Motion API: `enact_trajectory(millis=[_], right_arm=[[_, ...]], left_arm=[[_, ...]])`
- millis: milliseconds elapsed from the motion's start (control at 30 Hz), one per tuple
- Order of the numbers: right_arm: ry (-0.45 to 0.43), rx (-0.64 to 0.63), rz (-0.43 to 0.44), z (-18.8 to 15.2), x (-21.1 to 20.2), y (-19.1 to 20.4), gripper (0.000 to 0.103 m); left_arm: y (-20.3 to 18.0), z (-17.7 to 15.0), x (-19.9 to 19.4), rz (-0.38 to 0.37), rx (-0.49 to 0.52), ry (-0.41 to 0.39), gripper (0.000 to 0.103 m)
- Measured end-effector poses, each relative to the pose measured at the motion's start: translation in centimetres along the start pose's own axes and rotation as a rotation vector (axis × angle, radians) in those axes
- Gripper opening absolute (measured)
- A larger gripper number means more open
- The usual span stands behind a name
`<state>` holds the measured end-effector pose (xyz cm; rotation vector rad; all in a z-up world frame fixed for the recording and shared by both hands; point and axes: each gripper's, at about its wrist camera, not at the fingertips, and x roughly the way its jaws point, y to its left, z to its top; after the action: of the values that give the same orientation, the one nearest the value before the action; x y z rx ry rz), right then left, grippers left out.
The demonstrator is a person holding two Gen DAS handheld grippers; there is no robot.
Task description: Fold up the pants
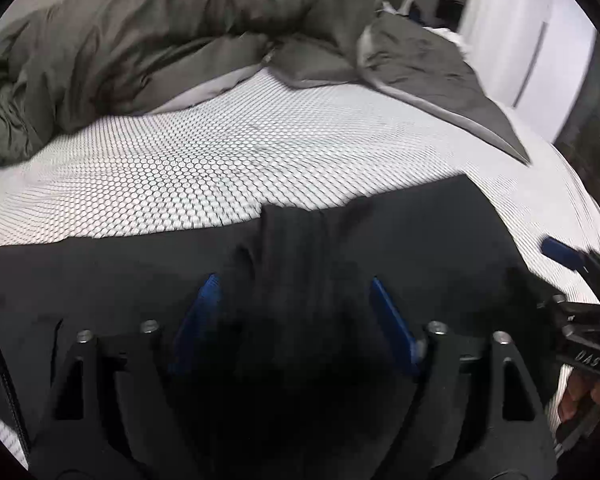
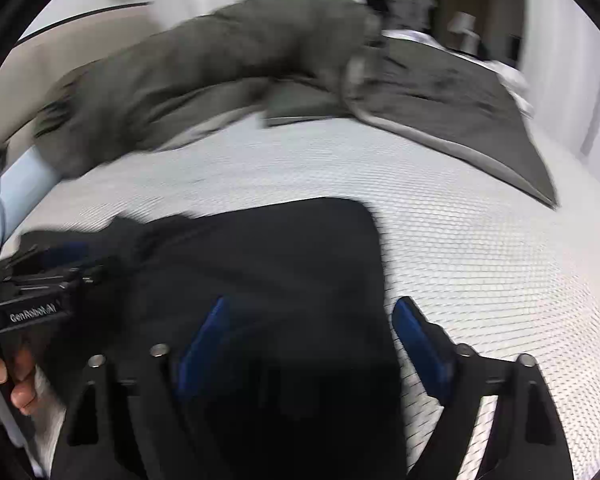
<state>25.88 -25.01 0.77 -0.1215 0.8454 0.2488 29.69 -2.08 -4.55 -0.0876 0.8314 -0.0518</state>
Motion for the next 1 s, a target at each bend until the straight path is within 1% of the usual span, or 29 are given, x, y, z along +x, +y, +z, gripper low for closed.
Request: enact_trajectory(millis=[33,100,167,267,367,433,467,500,533,600,700,733,767,800,833,867,900,933,967,1000], right_arm=[[0.011,-0.024,0.029,-0.4,-0.1,0.8,0.091],[0.045,-0.068,0.079,-1.5,-0.1,2.3,0.092],[0.068,-0.088,0.082,-2.5,0.0,3.0,0.096],[0.123,-0.156,0.042,-4.7,0.7,3.7,0.096],[0.136,-0.201,-0.011,-6.0,0.9,3.2,0.096],[0.123,-0.177,-0.073,-6.2,0.2,1.8,0.096],[0.114,-0.165,-0.119,-6.3,-0.1,1.1,0.096],[0.103,-0.146,-0.146,-6.5,-0.3,0.5,0.096],[0.095,-0.119,-0.153,-6.8,-0.6,-0.2,0.096],[0.088,-0.069,-0.125,-7.4,-1.2,-1.2,0.096],[0.052,-0.036,-0.101,-7.7,-2.5,-0.9,0.096],[0.042,-0.042,-0.079,-7.9,-2.8,-0.4,0.096],[0.051,-0.060,-0.060,-7.9,-2.7,0.2,0.096],[0.073,-0.082,-0.058,-8.0,-2.3,0.7,0.096],[0.103,-0.113,-0.081,-8.1,-1.6,1.1,0.089],[0.117,-0.120,-0.101,-8.2,-1.1,1.1,0.076],[0.126,-0.106,-0.100,-8.0,-0.9,0.6,0.072],[0.126,-0.089,-0.096,-7.9,-1.0,0.3,0.055],[0.122,-0.066,-0.103,-7.7,-1.3,-0.4,0.037],[0.120,-0.059,-0.116,-7.6,-1.4,-0.8,0.033]], left_arm=[[-0.5,-0.8,-0.8,-0.001,0.018,-0.006,0.091],[-1.5,-2.4,-2.5,0.007,0.068,-0.024,0.092],[-2.4,-3.9,-3.4,0.017,0.103,-0.040,0.103],[-3.0,-6.3,-3.5,0.026,0.116,-0.023,0.102],[-3.3,-8.2,-2.5,0.045,0.116,0.021,0.102],[-3.5,-8.7,-2.1,0.044,0.141,0.022,0.103],[-3.3,-8.8,-2.1,0.035,0.143,0.018,0.103],[-3.1,-9.0,-2.2,0.024,0.140,0.015,0.103],[-3.0,-9.1,-2.2,0.017,0.139,0.015,0.103],[-2.8,-9.3,-2.4,0.005,0.139,0.014,0.102],[-2.5,-9.1,-2.6,-0.001,0.138,0.010,0.098],[-2.5,-9.0,-2.6,-0.002,0.139,0.009,0.095],[-2.5,-9.0,-2.7,-0.007,0.140,0.009,0.091],[-2.6,-9.0,-2.7,-0.015,0.142,0.011,0.090],[-2.5,-8.9,-2.7,-0.015,0.144,0.014,0.089],[-2.5,-8.9,-2.6,-0.016,0.147,0.017,0.086],[-2.5,-9.0,-2.6,-0.019,0.149,0.022,0.085],[-2.6,-9.0,-2.6,-0.019,0.147,0.022,0.084],[-2.4,-9.0,-2.7,-0.020,0.144,0.022,0.082],[-2.3,-9.0,-2.8,-0.021,0.140,0.022,0.081]])
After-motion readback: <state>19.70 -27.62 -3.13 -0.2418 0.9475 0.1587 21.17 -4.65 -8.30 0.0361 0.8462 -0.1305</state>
